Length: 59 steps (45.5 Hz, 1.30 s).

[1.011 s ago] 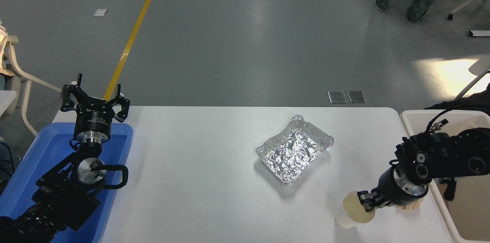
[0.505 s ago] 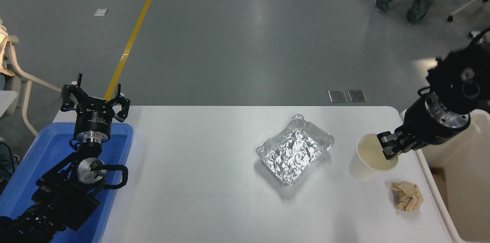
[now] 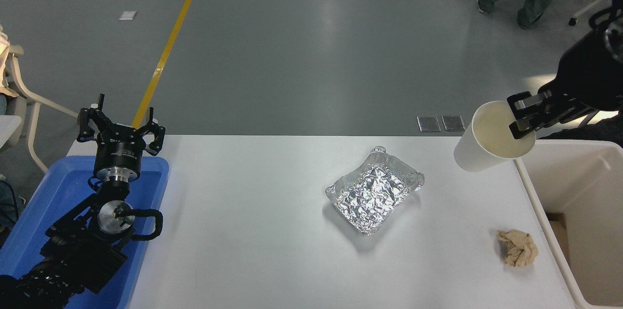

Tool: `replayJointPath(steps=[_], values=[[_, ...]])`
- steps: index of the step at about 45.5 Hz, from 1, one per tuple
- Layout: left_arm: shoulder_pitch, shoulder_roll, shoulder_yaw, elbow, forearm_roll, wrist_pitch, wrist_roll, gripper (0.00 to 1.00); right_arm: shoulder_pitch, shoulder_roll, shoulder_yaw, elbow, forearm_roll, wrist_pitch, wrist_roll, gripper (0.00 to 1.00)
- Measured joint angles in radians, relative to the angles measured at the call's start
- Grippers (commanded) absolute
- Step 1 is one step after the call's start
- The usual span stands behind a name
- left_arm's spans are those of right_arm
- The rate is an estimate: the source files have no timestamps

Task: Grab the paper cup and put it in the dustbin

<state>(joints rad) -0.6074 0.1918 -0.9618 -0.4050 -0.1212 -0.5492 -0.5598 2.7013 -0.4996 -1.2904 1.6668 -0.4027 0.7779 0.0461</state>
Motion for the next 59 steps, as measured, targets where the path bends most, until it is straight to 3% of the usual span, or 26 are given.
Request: replayJointPath(steps=[12,22,29,36,48,59], values=[[0.000,0.000,0.000,0.000,-0.001,0.000,0.000,0.99,-0.028,-0.046,-0.066,-0.078,-0.040,0.005,0.002,0.00],[0.000,0.000,-0.001,0.000,-0.002,0.000,-0.001,0.99,-0.132,-0.185,-0.104,-0.202,-0.231,-0.011,0.009,0.00],[0.000,0.000,-0.002,0.000,-0.002,0.000,-0.001,0.99,-0.303,-0.293,-0.110,-0.336,-0.377,-0.140,0.012,0.00],[0.000,0.000,-0.002,0.000,-0.002,0.000,-0.001,0.99,-0.556,-0.357,-0.071,-0.492,-0.445,-0.308,0.012,0.00],[0.000,0.000,-0.002,0.000,-0.001,0.000,-0.002,0.99,-1.099,-0.410,0.240,-0.790,-0.481,-0.480,0.008,0.00],[0.000,0.000,-0.002,0.000,-0.001,0.000,-0.002,0.99,-1.563,-0.295,0.553,-1.112,-0.389,-0.552,0.006,0.00]])
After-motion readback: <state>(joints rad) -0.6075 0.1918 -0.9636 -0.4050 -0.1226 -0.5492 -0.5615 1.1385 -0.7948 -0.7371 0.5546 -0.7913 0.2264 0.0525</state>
